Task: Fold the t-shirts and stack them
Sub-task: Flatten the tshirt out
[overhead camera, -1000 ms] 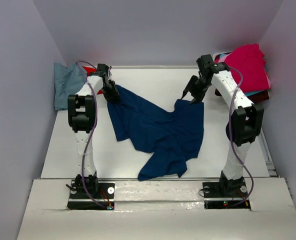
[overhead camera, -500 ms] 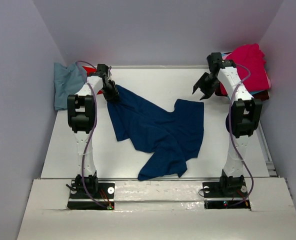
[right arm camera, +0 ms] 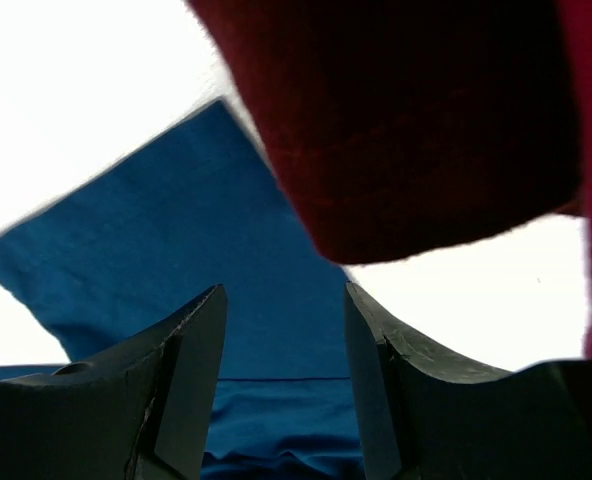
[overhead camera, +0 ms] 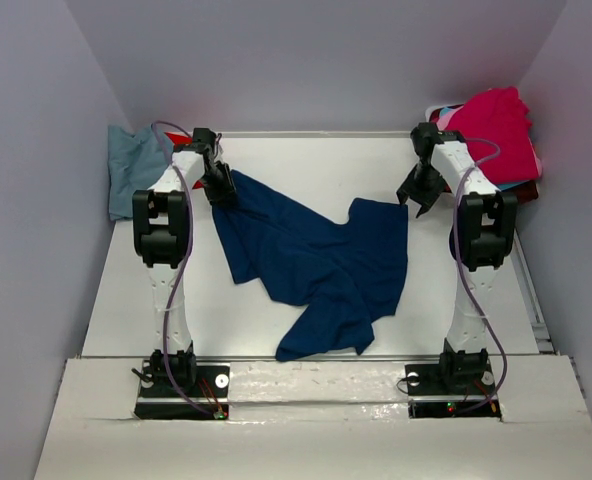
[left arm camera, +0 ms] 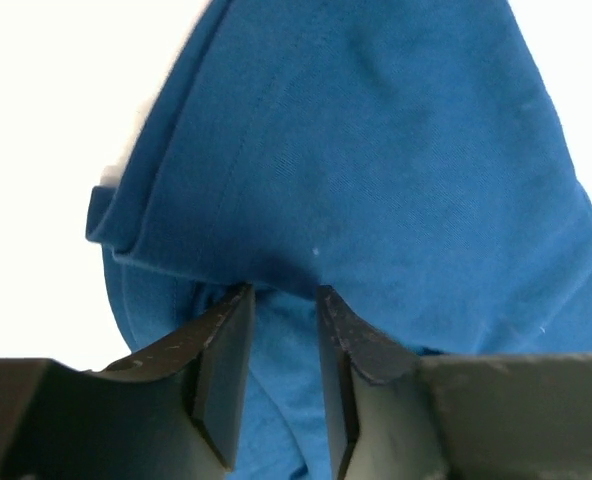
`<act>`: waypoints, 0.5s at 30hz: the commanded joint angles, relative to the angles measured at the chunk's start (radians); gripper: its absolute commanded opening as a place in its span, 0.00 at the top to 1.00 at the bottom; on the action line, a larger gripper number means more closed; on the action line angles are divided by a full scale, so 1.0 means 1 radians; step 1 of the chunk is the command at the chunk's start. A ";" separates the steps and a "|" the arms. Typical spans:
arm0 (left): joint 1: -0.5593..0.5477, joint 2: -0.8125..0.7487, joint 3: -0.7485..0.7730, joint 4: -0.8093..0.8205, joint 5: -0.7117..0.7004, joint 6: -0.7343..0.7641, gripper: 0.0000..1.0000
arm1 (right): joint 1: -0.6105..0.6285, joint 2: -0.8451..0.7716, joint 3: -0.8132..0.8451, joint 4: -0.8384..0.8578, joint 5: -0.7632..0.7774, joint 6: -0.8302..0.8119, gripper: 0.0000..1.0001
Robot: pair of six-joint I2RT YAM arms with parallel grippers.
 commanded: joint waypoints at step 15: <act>-0.033 0.012 0.333 -0.074 -0.002 0.122 0.46 | -0.009 0.069 -0.014 -0.020 0.084 -0.099 0.44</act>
